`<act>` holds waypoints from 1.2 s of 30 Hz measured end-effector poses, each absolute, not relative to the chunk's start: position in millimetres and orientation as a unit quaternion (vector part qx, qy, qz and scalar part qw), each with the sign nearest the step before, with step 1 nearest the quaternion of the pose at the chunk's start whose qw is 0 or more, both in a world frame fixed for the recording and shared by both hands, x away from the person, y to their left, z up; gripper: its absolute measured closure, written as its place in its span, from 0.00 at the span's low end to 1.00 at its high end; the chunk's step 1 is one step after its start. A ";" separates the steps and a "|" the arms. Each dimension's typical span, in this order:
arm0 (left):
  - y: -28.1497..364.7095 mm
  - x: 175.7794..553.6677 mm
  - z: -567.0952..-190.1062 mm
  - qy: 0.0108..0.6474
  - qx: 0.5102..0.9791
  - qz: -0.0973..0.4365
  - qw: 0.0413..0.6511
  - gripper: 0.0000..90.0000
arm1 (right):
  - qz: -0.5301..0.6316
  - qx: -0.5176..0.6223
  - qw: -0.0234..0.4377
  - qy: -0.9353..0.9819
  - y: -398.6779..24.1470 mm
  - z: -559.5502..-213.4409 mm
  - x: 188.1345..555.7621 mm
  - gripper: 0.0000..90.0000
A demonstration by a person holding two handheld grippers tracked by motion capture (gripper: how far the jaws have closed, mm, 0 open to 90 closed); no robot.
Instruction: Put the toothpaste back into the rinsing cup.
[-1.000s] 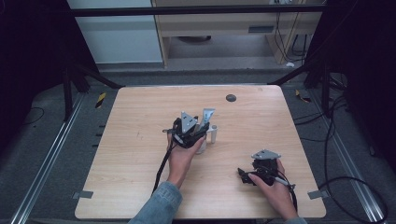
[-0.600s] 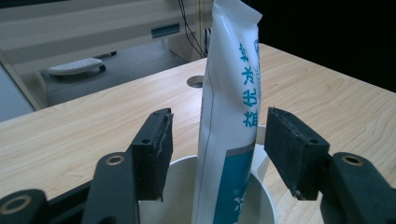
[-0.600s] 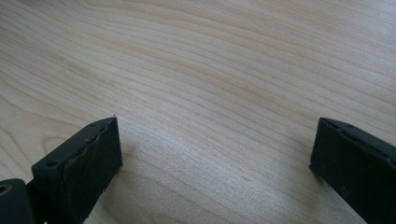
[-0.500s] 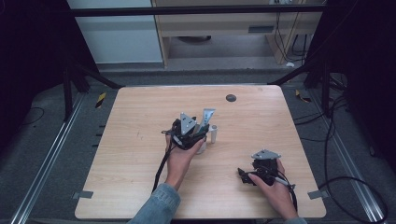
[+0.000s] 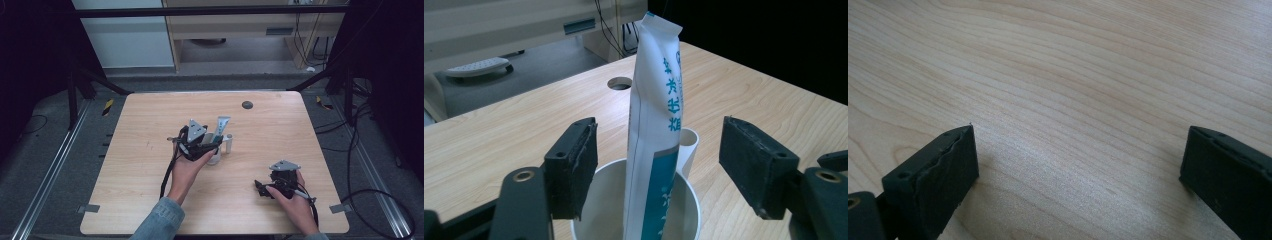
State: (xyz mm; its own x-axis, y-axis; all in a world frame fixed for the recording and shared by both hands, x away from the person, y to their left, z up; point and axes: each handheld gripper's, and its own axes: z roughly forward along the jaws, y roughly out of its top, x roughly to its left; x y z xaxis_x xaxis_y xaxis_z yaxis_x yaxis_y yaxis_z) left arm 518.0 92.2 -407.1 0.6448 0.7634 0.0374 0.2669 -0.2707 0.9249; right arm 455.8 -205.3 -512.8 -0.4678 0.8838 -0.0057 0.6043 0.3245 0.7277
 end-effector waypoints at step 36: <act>177.7 497.7 -410.3 0.374 0.795 0.220 0.425 0.09 | 0.339 0.473 0.205 0.787 -205.0 -512.7 455.0 0.02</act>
